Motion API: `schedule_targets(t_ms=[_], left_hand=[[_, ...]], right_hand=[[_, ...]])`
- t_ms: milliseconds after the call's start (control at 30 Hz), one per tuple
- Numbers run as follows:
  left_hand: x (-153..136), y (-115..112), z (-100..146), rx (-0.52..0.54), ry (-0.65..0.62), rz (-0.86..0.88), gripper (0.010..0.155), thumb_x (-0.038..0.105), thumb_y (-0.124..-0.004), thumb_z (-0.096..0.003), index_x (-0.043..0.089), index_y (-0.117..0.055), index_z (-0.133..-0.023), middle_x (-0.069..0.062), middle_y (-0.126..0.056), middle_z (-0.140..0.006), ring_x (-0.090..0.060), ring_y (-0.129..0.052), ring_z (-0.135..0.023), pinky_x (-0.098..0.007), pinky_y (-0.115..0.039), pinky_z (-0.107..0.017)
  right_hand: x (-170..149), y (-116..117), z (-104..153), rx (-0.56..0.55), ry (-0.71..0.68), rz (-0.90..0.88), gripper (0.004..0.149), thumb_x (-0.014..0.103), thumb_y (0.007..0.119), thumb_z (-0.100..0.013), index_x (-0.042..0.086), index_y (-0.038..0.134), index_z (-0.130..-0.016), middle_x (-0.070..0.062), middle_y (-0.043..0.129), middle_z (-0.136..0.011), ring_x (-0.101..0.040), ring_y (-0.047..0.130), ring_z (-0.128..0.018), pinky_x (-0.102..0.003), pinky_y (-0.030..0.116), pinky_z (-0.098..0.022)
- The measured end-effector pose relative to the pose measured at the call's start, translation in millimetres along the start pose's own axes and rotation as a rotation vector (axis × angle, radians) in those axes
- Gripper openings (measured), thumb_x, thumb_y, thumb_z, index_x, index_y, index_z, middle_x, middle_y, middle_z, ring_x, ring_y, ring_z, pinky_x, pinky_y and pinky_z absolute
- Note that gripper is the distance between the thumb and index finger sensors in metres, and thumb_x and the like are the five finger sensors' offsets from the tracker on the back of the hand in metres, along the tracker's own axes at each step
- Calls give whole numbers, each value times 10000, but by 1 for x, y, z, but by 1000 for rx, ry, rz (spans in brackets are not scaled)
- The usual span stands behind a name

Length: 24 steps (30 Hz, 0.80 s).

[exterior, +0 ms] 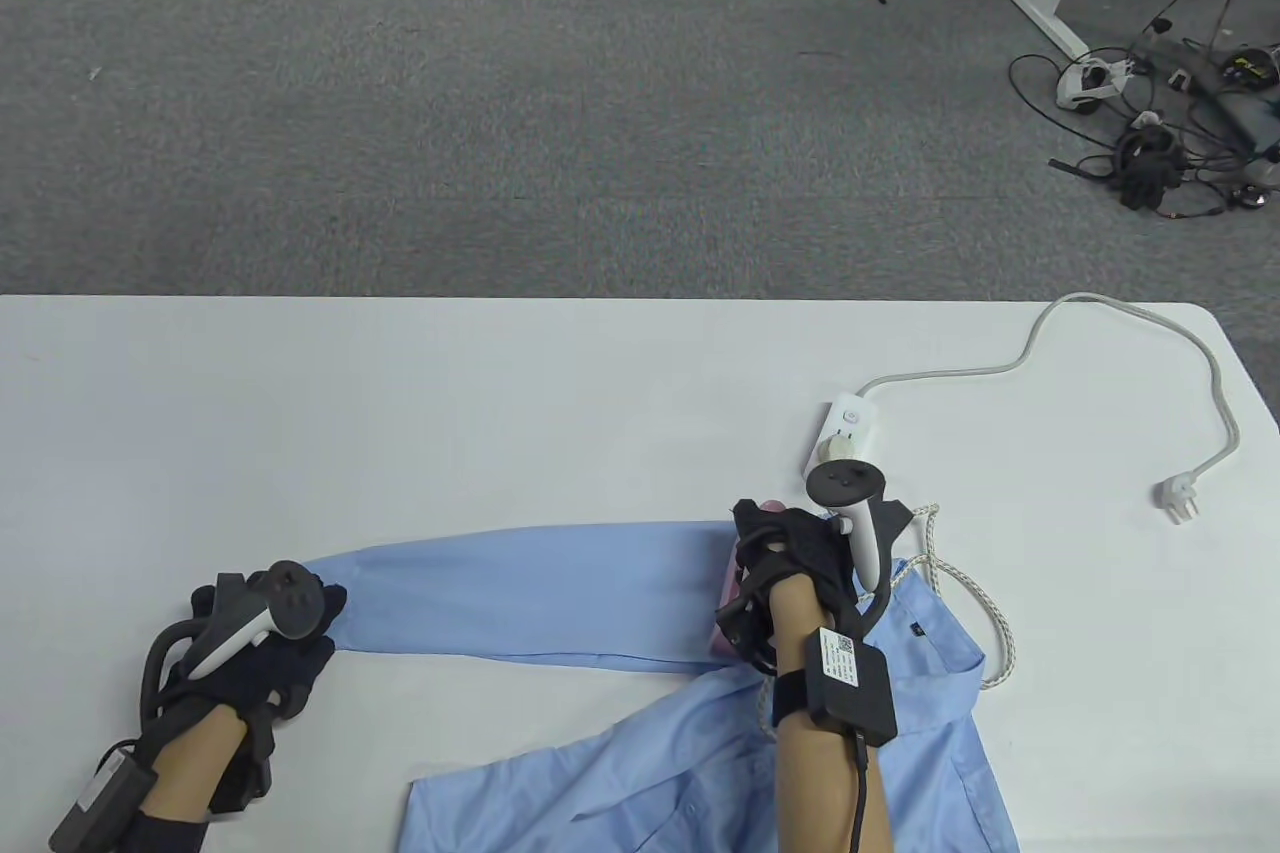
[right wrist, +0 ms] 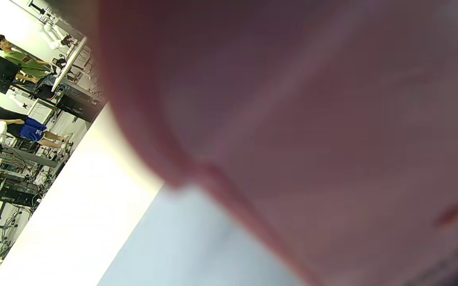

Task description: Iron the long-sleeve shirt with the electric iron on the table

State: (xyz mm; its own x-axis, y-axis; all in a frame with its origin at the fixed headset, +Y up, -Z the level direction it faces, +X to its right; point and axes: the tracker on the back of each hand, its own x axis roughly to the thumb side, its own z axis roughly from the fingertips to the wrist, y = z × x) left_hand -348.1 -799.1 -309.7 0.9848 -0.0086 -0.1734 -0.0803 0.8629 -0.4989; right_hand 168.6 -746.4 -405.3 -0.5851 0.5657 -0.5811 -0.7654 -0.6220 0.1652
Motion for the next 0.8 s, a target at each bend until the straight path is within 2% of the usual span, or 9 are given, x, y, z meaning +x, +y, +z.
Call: schedule_targets(t_ms=[167, 267, 533, 667, 800], left_hand=[[-1, -1, 0, -3, -7, 3, 582, 539, -554, -484, 545, -278, -997, 226, -192, -1169, -144, -80, -1150, -557, 15, -717], [0, 0, 0, -8, -5, 0, 585, 540, -557, -482, 541, -278, -995, 220, -190, -1169, -143, -84, -1152, -557, 13, -719], [1, 0, -1, -17, -16, 13, 582, 539, -561, -484, 531, -286, -997, 210, -191, -1169, -149, -90, -1152, -560, 6, -720], [3, -1, 0, -13, -15, 4, 587, 540, -559, -484, 523, -280, -1000, 199, -189, -1170, -164, -104, -1156, -566, -9, -724], [2, -1, -1, -15, -15, 7, 588, 541, -558, -484, 521, -278, -1001, 200, -186, -1170, -170, -105, -1156, -566, -11, -724]], right_hand=[[-2, -10, -2, 2, 24, 23, 617, 540, 685, -502, -30, 721, -735, -61, 901, -484, -149, 970, -289, -350, 895, -187], [-2, -20, -2, -62, 55, 159, 625, 549, 688, -502, -28, 722, -740, -50, 900, -481, -141, 969, -287, -346, 895, -191], [-3, -16, 0, -19, 0, 93, 629, 540, 705, -500, -42, 716, -739, -61, 900, -484, -155, 966, -289, -359, 886, -188], [37, -11, 30, 19, -148, 88, 632, 536, 708, -500, -49, 709, -738, -68, 897, -487, -162, 964, -289, -365, 882, -187], [104, 3, 90, 49, -363, 75, 638, 536, 707, -488, -49, 708, -741, -73, 898, -494, -170, 966, -296, -374, 880, -191]])
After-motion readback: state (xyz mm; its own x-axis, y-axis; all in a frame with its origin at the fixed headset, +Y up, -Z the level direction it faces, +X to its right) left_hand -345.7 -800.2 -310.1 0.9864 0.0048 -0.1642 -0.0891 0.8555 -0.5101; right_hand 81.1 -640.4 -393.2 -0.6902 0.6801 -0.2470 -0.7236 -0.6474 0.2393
